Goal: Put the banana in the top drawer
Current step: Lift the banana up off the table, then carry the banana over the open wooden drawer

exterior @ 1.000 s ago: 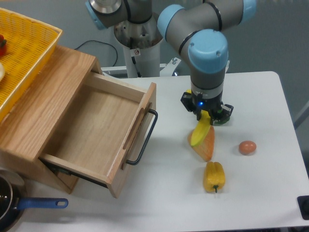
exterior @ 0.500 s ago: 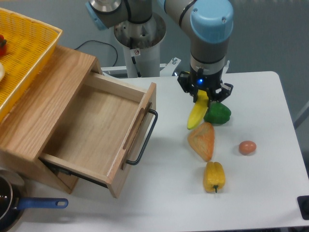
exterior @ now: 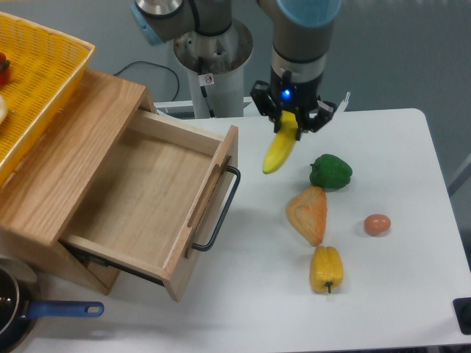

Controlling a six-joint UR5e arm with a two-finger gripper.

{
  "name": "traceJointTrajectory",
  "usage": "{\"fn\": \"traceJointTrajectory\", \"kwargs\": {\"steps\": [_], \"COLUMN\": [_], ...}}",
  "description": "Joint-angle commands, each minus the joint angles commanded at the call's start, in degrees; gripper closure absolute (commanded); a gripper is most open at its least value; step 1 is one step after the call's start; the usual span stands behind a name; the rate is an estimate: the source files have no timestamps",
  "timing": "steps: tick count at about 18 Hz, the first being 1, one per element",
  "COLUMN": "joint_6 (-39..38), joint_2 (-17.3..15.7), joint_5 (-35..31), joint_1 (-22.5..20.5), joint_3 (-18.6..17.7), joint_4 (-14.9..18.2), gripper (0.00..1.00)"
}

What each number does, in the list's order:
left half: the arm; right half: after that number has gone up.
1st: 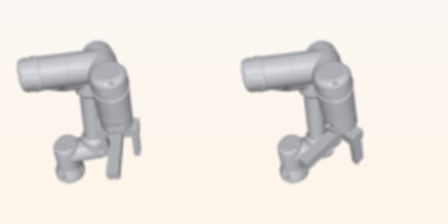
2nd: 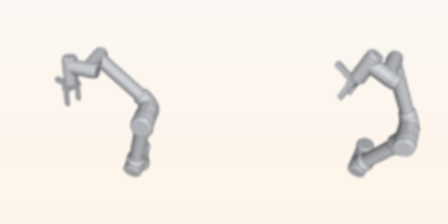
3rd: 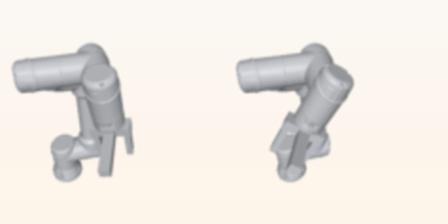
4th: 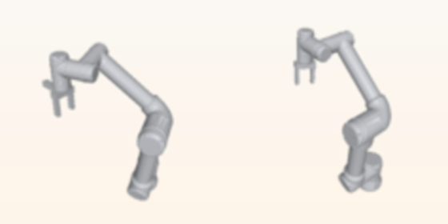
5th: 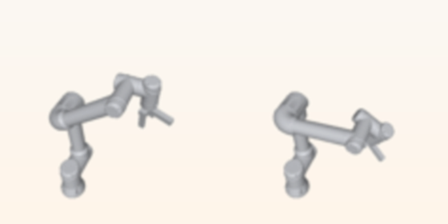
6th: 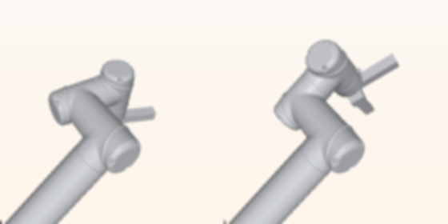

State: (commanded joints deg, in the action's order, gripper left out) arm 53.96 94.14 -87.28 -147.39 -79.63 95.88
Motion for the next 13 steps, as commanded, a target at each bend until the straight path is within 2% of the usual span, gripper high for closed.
{"fn": "traceJointTrajectory", "kwargs": {"steps": [4,13], "joint_6": [-0.3,-8.6], "joint_2": [-1.1,-1.1], "joint_5": [1.8,4.7], "joint_1": [1.0,5.4], "joint_3": [0.0,0.1], "joint_4": [1.5,1.0], "gripper": [0.6,0.59]}}
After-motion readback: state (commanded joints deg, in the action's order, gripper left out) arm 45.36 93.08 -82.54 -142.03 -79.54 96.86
